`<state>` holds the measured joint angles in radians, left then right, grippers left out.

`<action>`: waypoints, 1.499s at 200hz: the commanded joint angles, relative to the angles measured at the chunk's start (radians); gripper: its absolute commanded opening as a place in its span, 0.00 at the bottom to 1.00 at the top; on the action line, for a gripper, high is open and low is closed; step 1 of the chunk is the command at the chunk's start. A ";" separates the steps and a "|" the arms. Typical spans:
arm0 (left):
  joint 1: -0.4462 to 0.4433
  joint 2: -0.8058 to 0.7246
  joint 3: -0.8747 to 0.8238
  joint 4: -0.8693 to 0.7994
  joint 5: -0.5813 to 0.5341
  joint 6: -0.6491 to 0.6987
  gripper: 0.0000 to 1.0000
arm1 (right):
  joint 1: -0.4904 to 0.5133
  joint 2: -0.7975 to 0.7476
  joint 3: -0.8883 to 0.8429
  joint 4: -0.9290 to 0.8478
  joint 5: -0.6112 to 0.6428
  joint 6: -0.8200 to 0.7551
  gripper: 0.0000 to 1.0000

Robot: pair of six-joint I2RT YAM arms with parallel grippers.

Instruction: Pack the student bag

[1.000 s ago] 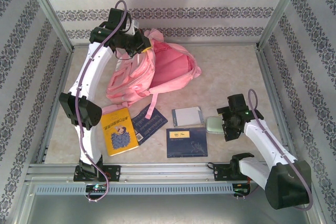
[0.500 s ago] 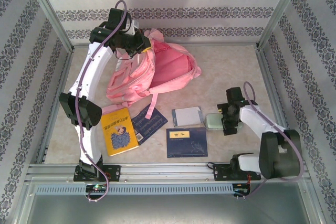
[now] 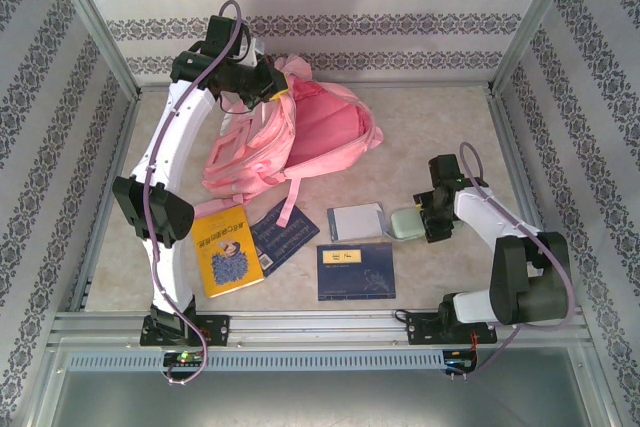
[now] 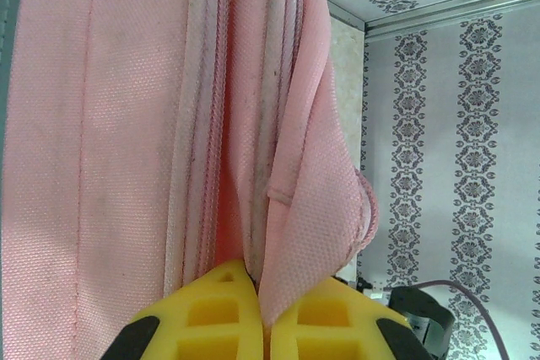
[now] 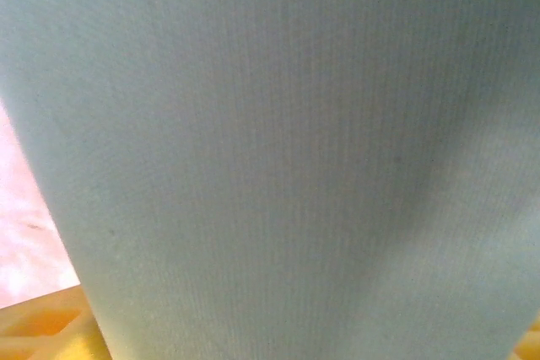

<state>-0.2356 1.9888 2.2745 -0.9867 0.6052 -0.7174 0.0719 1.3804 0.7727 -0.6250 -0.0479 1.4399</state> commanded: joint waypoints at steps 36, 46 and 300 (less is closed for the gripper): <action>-0.005 -0.040 0.022 0.114 0.055 -0.028 0.00 | 0.023 -0.086 0.182 -0.105 0.082 -0.089 0.72; -0.008 -0.038 0.023 0.121 0.060 -0.031 0.00 | 0.028 -0.095 0.204 -0.100 0.080 -0.101 0.72; -0.142 -0.030 0.035 0.230 0.170 -0.056 0.00 | 0.333 0.335 0.912 0.054 -0.013 -0.424 0.64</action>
<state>-0.3733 2.0041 2.2726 -0.9100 0.7082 -0.7761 0.3935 1.7264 1.7245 -0.5915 -0.1097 0.9527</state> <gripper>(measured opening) 0.058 0.637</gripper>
